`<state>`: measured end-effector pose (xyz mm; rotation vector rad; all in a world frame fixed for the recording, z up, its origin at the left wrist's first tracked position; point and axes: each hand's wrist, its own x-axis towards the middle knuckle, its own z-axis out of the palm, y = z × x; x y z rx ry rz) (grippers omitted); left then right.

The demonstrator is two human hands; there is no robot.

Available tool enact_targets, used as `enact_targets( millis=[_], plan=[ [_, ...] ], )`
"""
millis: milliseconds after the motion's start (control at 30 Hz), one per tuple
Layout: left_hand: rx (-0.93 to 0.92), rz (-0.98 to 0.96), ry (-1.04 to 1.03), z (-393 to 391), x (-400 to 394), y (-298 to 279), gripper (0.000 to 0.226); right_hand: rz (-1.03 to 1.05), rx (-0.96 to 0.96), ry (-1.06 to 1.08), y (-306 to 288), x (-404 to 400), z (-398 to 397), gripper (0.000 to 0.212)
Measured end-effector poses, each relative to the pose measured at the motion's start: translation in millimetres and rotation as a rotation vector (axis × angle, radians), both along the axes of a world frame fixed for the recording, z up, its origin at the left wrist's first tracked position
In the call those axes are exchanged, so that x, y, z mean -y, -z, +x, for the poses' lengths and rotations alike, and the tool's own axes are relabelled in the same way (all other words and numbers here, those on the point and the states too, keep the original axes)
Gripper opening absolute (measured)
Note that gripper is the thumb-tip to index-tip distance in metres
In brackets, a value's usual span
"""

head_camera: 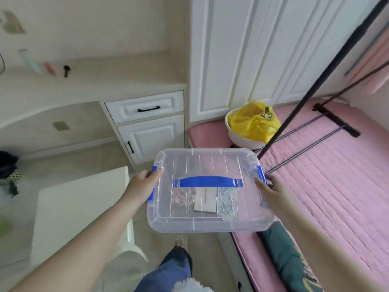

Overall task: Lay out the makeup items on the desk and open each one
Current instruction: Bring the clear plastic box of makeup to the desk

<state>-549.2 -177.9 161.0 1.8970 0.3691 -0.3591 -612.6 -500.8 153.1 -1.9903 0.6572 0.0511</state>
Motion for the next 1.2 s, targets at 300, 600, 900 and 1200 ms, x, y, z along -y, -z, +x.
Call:
enact_targets(
  millis=[300,600,900,1200],
  plan=[
    [0.144,0.066,-0.101,155,-48,6,0.043,0.104,0.123,-0.096,14,-39,203,0.037],
    [0.256,-0.012,-0.16,307,-94,-7,0.053,0.173,0.169,-0.279,-30,-87,384,0.046],
    [0.323,0.025,-0.341,450,-135,-17,0.044,0.169,0.183,-0.404,-36,-137,568,0.031],
    [0.34,0.06,-0.44,578,-168,-28,0.042,0.125,0.185,-0.499,-29,-174,729,0.04]
  ],
)
